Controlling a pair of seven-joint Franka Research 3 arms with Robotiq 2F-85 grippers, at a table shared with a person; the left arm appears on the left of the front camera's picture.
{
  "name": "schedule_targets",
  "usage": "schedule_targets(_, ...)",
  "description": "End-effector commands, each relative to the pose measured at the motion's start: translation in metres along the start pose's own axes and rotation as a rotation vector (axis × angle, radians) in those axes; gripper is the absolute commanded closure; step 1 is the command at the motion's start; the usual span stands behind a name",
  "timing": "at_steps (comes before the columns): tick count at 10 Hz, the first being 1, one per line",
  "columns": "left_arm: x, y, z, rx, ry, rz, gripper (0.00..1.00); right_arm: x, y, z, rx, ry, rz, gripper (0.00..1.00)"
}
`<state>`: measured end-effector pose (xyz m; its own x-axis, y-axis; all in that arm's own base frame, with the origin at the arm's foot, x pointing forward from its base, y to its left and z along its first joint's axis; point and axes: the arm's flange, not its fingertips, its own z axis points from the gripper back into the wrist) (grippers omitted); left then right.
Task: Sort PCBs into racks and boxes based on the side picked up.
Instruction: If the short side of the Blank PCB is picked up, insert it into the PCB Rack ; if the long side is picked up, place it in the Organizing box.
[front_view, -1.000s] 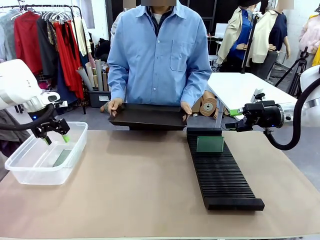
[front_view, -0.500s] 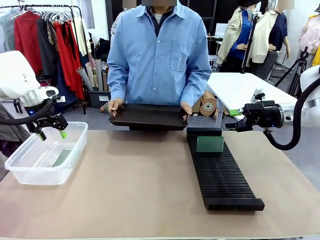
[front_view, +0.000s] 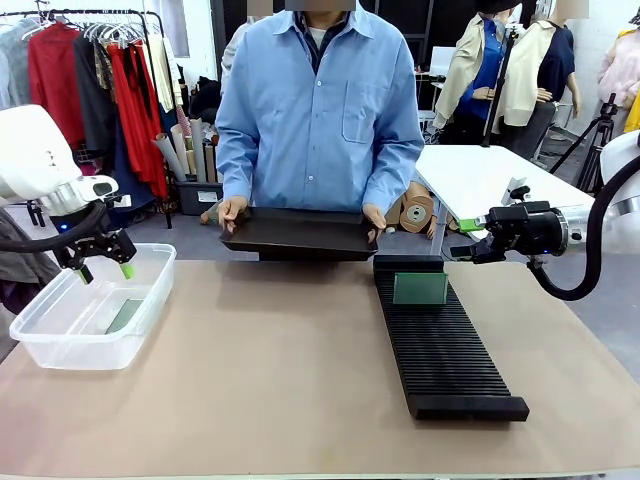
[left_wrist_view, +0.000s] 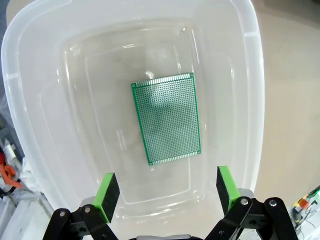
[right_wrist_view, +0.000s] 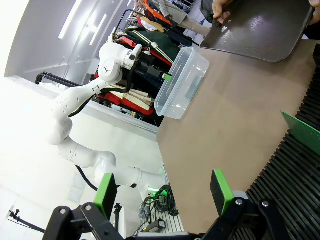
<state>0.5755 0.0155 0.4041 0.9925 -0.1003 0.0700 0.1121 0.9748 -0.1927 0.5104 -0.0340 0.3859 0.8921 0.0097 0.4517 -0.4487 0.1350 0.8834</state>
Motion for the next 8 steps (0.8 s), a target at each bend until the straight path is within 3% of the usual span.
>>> schedule_targets(1, 0.0020, 0.0022, 0.0025, -0.006, -0.009, 0.001, 0.00, 0.0038, 0.0002, -0.0012, 0.002, -0.011, 0.024, 0.00)
schedule_targets(6, 0.0001, 0.0000, 0.0003, 0.000, -0.001, 0.000, 0.00, 0.0038, 0.0002, -0.0012, 0.002, -0.011, 0.024, 0.00)
schedule_targets(8, 0.0072, 0.0062, 0.0030, -0.190, -0.039, -0.029, 0.00, 0.0038, 0.0002, -0.0012, 0.002, -0.011, 0.024, 0.00)
